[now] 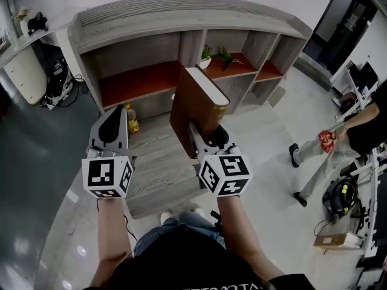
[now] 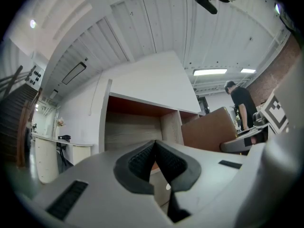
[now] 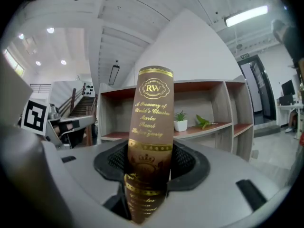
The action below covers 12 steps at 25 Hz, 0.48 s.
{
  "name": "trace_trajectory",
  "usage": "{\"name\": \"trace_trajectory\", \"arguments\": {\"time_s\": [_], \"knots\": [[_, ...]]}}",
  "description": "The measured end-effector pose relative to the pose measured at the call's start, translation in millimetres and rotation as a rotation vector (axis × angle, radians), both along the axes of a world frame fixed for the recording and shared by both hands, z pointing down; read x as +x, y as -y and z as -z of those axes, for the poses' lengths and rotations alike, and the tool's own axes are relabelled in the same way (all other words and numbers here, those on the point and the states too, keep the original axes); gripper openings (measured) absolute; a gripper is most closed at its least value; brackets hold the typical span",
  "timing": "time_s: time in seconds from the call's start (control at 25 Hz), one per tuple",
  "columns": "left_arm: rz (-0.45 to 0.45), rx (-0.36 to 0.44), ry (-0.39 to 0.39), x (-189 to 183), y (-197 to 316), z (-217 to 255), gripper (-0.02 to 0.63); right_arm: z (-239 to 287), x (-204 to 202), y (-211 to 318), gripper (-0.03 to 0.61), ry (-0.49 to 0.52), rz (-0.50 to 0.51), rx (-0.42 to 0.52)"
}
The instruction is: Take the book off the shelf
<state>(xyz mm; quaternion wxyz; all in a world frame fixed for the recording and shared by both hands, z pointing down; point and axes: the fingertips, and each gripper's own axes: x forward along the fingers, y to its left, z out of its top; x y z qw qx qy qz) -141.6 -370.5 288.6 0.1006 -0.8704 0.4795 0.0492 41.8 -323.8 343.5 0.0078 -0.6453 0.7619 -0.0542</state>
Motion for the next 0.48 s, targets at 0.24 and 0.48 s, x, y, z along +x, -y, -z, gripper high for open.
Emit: {"name": "trace_trajectory", "arguments": {"time_s": [0.24,0.48], "knots": [[-0.019,0.008,-0.002,13,-2,2,0.009,5,18,-5,0.221,-0.133,-0.095,0.006],[-0.012,0.013,0.008,27,-6,8,0.009,17,34,-14,0.221,-0.203,-0.151,0.038]]}}
